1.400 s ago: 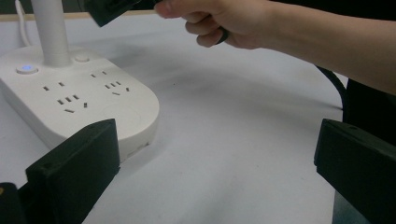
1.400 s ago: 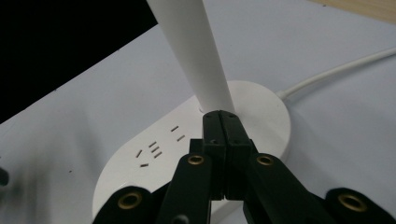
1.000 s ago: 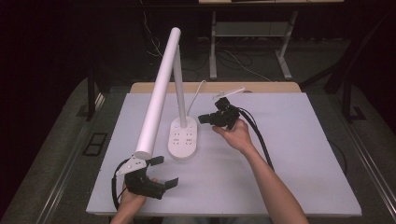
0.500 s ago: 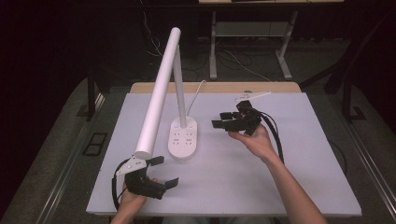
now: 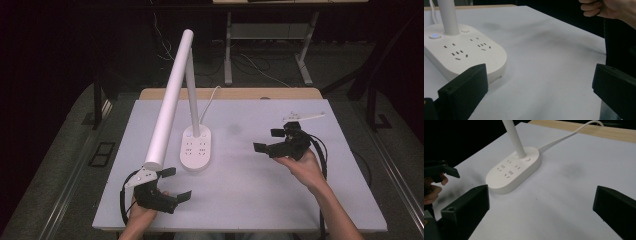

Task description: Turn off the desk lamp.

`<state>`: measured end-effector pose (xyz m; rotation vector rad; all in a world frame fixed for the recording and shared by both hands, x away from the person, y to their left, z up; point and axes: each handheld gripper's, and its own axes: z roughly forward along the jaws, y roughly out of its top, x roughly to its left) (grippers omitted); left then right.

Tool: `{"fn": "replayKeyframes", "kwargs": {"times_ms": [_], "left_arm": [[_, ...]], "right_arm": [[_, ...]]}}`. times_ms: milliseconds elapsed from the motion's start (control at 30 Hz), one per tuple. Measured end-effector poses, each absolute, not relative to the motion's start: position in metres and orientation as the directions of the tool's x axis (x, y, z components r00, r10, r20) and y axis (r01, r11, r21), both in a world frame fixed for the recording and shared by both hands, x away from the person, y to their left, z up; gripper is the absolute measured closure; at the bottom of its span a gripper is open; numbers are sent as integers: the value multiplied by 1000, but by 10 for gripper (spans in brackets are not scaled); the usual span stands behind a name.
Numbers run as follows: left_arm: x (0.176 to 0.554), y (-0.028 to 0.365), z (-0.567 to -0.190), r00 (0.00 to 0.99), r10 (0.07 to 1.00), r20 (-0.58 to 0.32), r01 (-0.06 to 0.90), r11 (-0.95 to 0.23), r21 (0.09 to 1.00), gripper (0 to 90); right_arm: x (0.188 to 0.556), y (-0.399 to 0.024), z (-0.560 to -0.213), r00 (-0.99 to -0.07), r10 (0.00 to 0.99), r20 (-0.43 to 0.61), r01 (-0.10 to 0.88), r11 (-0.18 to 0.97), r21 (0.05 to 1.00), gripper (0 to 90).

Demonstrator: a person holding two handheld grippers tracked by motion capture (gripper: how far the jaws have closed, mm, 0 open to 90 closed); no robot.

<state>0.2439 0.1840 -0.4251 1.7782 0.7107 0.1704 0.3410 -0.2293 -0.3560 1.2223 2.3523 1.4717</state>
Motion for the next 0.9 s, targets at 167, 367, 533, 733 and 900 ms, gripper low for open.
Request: {"fn": "replayKeyframes", "kwargs": {"times_ms": [167, 367, 533, 733, 900], "left_arm": [[244, 184, -425, 805, 544, -237, 377, -161, 912, 0], [244, 184, -425, 805, 545, -233, 376, -165, 912, 0], [243, 184, -425, 804, 547, -234, 377, -165, 911, 0], [243, 184, -425, 803, 550, -231, 376, -165, 912, 0], [243, 184, -425, 803, 549, -231, 376, -166, 912, 0]], "right_arm": [[326, -248, -362, -656, 685, 316, 580, 191, 792, 6], [306, -267, -375, -633, 704, 323, 595, 175, 784, 5], [290, -279, -385, -618, 711, 336, 605, 157, 781, 6], [270, -291, -395, -597, 733, 326, 598, 136, 790, 6], [259, -300, -404, -579, 742, 339, 605, 113, 788, 6]]}}
